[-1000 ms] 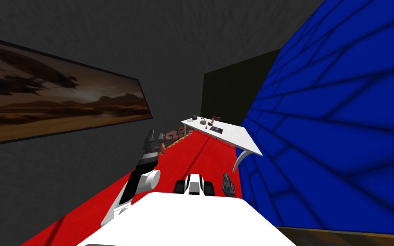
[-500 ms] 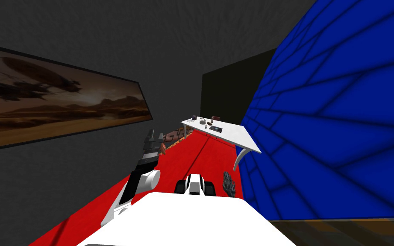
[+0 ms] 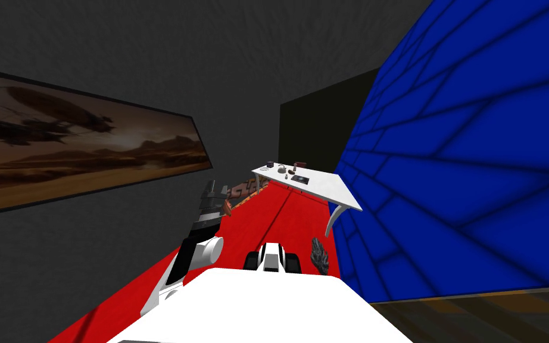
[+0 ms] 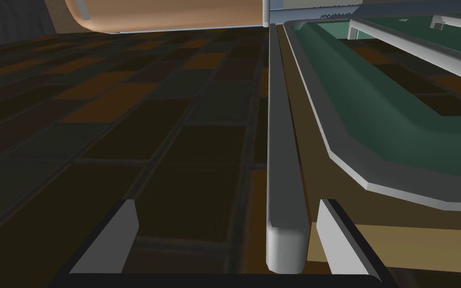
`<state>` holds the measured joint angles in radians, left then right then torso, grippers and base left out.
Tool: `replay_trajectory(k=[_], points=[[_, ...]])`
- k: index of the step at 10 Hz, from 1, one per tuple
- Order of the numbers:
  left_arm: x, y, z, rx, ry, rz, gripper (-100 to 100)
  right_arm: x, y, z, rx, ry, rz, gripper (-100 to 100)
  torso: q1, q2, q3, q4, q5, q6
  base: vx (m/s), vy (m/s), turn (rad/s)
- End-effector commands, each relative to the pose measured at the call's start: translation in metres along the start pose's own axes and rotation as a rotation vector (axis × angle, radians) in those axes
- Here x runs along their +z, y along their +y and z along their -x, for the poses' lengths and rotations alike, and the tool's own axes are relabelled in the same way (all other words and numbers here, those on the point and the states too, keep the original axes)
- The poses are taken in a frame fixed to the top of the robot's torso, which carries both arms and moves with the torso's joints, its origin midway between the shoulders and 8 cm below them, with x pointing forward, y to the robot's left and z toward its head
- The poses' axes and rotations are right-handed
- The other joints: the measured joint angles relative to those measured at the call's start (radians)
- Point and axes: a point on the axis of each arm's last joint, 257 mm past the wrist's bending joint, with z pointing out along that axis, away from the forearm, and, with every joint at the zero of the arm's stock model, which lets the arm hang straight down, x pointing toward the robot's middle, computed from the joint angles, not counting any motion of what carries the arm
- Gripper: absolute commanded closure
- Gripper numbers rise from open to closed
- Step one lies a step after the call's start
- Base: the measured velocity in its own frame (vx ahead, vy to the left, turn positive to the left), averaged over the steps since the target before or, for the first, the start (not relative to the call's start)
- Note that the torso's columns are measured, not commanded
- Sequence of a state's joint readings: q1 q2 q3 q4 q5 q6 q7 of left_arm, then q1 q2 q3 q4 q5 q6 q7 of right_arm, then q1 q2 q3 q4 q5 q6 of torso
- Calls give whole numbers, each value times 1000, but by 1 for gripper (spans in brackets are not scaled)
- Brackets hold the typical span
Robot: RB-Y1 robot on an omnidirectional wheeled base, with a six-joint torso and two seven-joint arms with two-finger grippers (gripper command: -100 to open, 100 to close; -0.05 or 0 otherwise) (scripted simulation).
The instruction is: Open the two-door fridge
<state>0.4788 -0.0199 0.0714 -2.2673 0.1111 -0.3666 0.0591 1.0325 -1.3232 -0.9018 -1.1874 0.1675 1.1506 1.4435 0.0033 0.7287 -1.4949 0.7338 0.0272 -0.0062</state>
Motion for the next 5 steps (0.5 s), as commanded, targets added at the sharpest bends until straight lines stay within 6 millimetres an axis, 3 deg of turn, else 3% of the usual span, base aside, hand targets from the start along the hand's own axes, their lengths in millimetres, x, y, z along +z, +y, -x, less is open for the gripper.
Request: replay_trajectory(k=[1, 2, 3, 5], points=[[0, 0, 0, 0, 0, 0, 0, -7, -24, 13, 18, -12, -20, -100, 2, 0, 1, 0, 0, 1, -15, 5, -33], [0, 0, 0, 0, 0, 0, 0, -3, -6, 2, 0, -3, 0, -100, 2, 1, -1, 0, 4, 1, -16, 14, -16], [0, 0, 0, 0, 0, 0, 0, -3, -2, 0, -4, -1, 6, 0, 7, 1, 4, 0, -3, 3, -9, 8, -16], [0, 0, 0, 0, 0, 0, 0, -2, 4, -4, -8, 4, 18, 0, 11, 4, 11, 1, -12, 4, -5, -2, -14]])
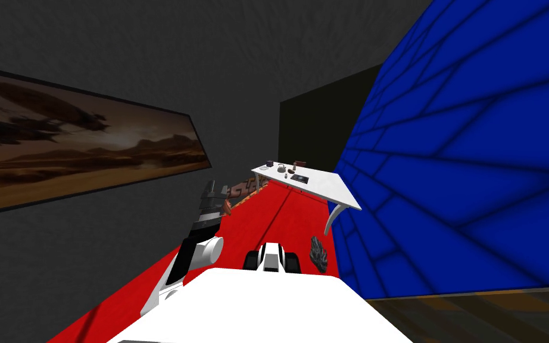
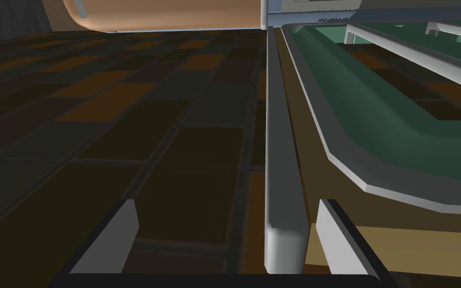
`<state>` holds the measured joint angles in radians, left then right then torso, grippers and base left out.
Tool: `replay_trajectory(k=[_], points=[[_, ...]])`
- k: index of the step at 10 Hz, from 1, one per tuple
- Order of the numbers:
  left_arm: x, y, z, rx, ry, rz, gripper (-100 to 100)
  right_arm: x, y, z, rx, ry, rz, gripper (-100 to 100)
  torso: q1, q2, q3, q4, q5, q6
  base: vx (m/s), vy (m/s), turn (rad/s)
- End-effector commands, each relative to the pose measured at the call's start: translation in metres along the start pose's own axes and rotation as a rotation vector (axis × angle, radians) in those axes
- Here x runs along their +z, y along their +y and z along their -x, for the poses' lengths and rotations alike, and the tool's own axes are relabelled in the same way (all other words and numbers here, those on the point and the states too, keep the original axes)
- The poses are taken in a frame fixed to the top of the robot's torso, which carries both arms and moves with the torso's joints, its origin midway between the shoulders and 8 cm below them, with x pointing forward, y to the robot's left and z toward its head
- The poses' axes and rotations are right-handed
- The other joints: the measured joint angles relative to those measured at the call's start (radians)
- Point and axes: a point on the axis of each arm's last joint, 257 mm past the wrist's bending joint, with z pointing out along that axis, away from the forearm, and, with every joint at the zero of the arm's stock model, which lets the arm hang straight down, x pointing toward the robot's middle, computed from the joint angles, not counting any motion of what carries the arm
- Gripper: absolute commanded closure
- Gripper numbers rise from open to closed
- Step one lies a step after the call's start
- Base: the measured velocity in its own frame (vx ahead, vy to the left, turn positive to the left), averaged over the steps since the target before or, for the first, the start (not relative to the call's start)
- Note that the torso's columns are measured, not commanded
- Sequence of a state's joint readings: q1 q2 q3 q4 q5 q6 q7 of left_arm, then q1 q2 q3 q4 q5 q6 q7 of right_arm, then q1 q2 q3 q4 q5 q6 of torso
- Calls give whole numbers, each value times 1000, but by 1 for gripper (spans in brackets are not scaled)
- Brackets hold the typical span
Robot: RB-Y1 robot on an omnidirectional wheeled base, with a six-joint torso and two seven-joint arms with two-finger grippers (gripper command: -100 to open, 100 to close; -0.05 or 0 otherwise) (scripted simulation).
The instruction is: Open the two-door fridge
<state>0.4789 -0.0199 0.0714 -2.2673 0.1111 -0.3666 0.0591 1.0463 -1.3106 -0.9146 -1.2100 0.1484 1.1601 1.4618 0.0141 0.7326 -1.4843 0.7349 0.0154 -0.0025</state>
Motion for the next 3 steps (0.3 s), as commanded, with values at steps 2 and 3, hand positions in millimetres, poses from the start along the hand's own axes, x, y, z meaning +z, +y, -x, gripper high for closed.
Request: replay_trajectory(k=[2, 3], points=[[0, 0, 0, 0, 0, 0, 0, 1, 5, -3, -3, 4, 8, 0, 0, 2, 3, 1, -3, 1, -3, -7, -7], [0, 0, 0, 0, 0, 0, 0, 1, 7, -4, -4, 6, 11, 0, -1, 3, 4, 2, -4, 1, -1, -8, -4]])
